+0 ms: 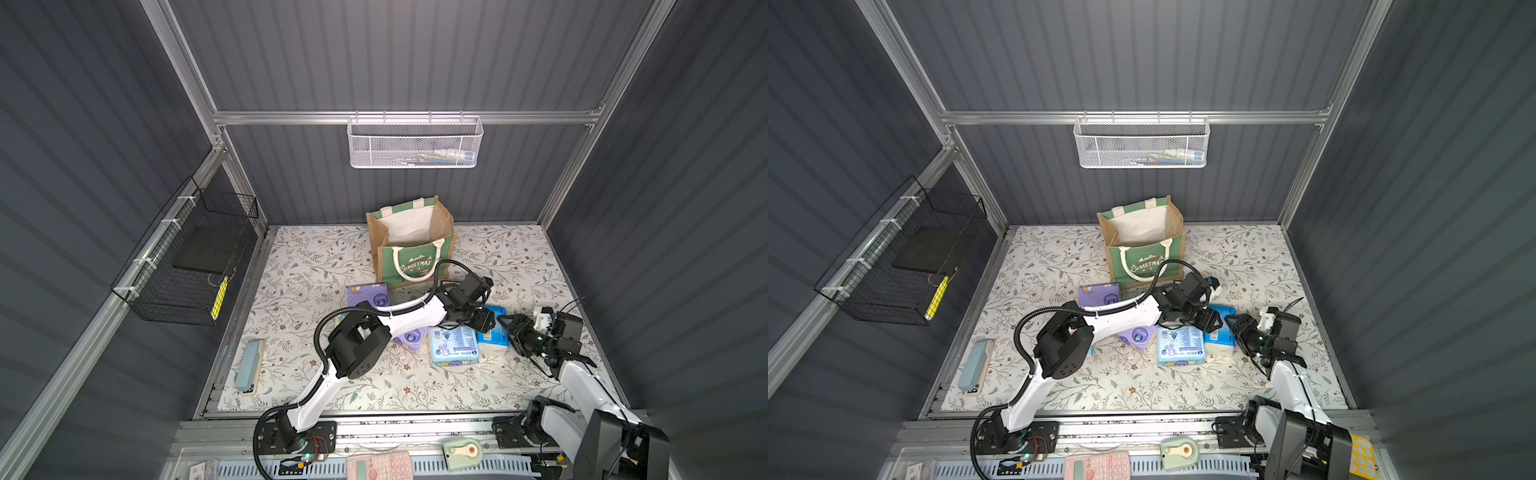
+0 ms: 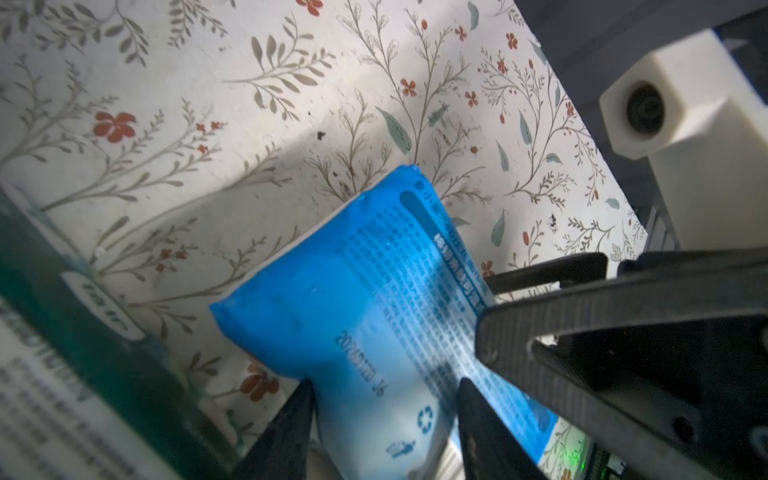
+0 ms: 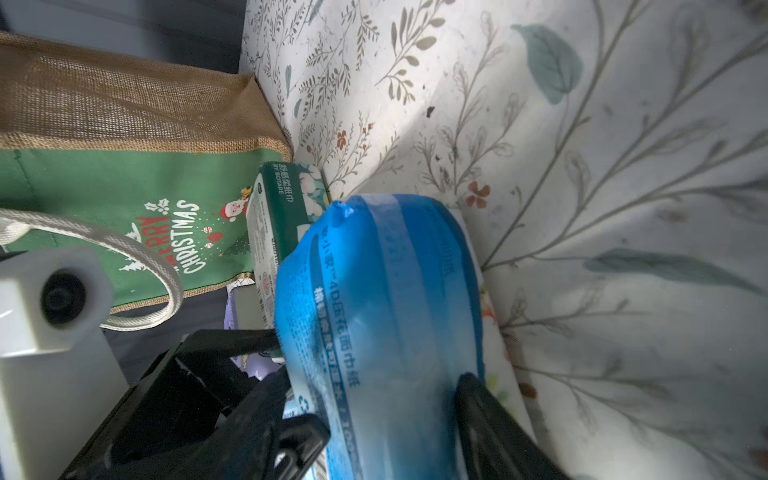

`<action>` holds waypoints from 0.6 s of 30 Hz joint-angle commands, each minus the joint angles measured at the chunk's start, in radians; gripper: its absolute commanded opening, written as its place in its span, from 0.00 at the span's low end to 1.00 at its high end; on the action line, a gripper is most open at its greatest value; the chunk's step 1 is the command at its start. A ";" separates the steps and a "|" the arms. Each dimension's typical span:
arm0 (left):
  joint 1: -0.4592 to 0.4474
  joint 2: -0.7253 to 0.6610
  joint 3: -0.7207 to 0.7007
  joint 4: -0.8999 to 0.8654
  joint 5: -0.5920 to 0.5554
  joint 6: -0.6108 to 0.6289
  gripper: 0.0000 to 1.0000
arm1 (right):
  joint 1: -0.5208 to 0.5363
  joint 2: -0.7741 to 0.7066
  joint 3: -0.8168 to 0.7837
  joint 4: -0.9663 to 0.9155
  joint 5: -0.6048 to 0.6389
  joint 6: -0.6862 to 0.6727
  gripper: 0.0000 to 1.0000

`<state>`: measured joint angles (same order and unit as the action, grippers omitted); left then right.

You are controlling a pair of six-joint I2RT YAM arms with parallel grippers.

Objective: Put tissues into the canvas bag
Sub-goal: Pick up the pack of facial tissues from the center of the board.

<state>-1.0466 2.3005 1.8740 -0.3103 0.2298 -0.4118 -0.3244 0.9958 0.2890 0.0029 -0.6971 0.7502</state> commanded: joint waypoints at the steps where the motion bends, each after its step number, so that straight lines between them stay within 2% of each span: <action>1: 0.016 0.037 0.066 0.009 0.013 0.020 0.55 | -0.005 0.016 0.046 0.056 -0.032 0.018 0.68; 5: 0.037 0.024 0.073 -0.004 -0.001 0.024 0.55 | -0.010 0.039 0.066 0.033 -0.036 -0.021 0.70; 11: 0.036 -0.045 -0.021 -0.004 -0.025 0.033 0.55 | -0.065 0.020 0.062 -0.042 0.005 -0.094 0.79; 18: 0.033 -0.056 -0.050 -0.003 0.012 0.010 0.57 | -0.098 0.058 0.051 -0.017 -0.053 -0.124 0.87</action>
<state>-1.0092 2.2848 1.8389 -0.3004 0.2138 -0.4011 -0.4183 1.0401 0.3389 -0.0219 -0.7155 0.6548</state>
